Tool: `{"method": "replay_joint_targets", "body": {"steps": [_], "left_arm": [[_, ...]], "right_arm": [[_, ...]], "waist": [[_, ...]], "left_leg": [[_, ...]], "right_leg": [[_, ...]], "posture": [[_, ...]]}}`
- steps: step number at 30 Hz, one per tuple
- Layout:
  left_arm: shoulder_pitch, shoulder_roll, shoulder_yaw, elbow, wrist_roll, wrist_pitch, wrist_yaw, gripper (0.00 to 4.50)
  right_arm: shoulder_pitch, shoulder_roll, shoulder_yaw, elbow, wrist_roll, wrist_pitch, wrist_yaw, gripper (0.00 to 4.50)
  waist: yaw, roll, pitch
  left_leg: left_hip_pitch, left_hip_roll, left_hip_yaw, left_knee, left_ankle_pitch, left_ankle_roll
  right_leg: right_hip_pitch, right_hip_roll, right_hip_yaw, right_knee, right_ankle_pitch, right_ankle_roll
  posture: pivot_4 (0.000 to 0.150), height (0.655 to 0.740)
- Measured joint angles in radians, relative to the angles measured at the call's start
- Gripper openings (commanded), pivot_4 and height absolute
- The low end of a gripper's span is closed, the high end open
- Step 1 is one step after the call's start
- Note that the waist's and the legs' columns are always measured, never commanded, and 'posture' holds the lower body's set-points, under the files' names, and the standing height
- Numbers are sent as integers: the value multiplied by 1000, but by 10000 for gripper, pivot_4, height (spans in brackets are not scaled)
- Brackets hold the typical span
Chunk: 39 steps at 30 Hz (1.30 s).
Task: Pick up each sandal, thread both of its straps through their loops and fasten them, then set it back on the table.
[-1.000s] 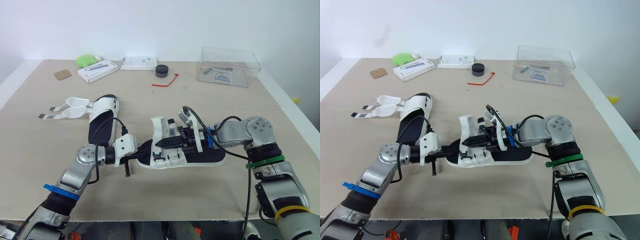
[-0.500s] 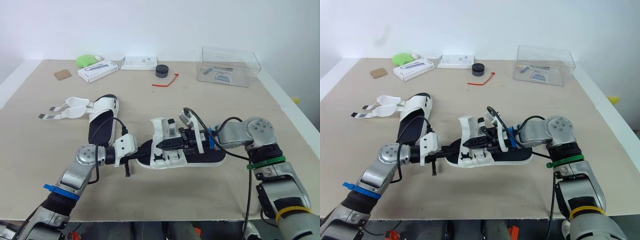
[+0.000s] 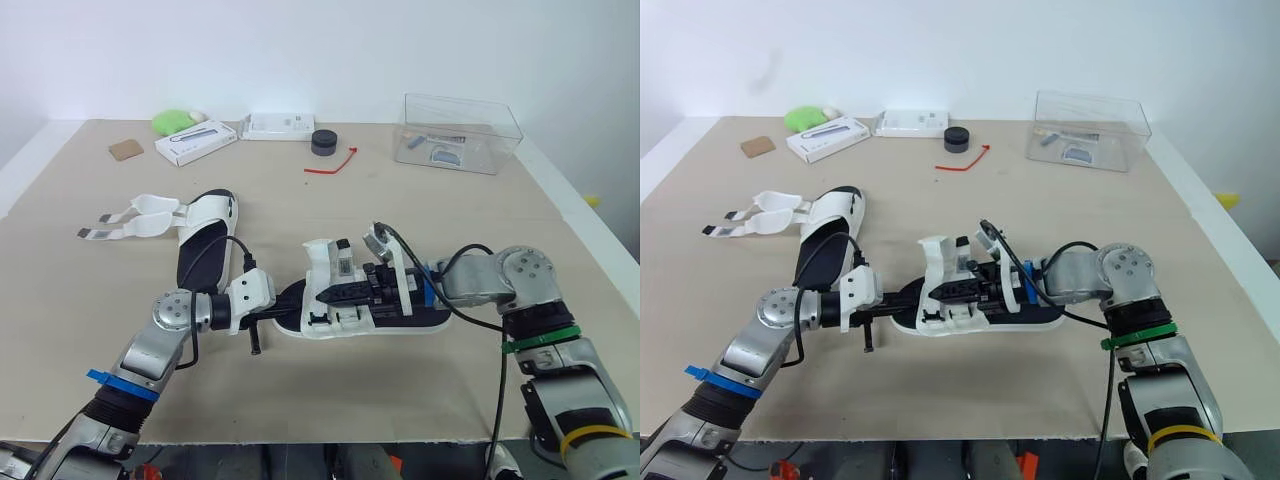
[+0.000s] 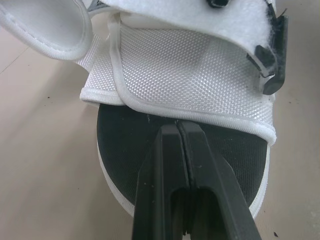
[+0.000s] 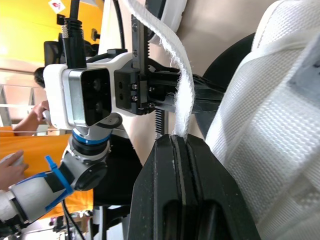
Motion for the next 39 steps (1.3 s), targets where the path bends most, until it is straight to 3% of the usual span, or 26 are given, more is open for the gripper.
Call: {"method": "replay_joint_targets", "body": {"steps": [10,26,27,31,33,39], "left_arm": [[0,0,-3,-1,0,0,2,0],[0,0,-5,-1,0,-2,4,0],[0,0,-5,-1,0,-2,4,0],[-1,-1,-5,0,0,-3,4,0],[-3,-1,-5,7,0,-5,4,0],[-7,0,-3,17,2,-13,3,0]], "right_arm": [[5,-16,8,-98,-120,-14,24,487],[3,-21,16,-391,-495,27,334,487],[4,-21,16,-400,-513,27,350,5536],[7,-19,16,-437,-578,22,417,15878],[-16,-4,3,-426,-606,27,453,23888],[-158,73,-71,-303,-660,26,436,23888]], "waist": [[0,1,-1],[0,2,-1],[0,2,-1],[0,2,-1],[0,2,-1],[0,2,-1]], "left_leg": [[0,0,0,0,0,0],[1,0,-2,0,-1,1],[1,0,-2,0,-1,1],[1,0,-2,0,-1,1],[2,0,-2,0,-1,1],[2,0,-1,1,0,0]], "right_leg": [[0,0,0,0,-1,1],[0,0,-1,0,-1,-1],[0,0,-1,0,-1,-1],[0,0,-2,0,-1,-1],[0,0,-2,0,-1,-1],[-1,1,-2,1,0,0]], "posture": [[1500,7400],[1500,7400],[1500,7400],[1500,7400],[1500,7400],[1500,7400]]}}
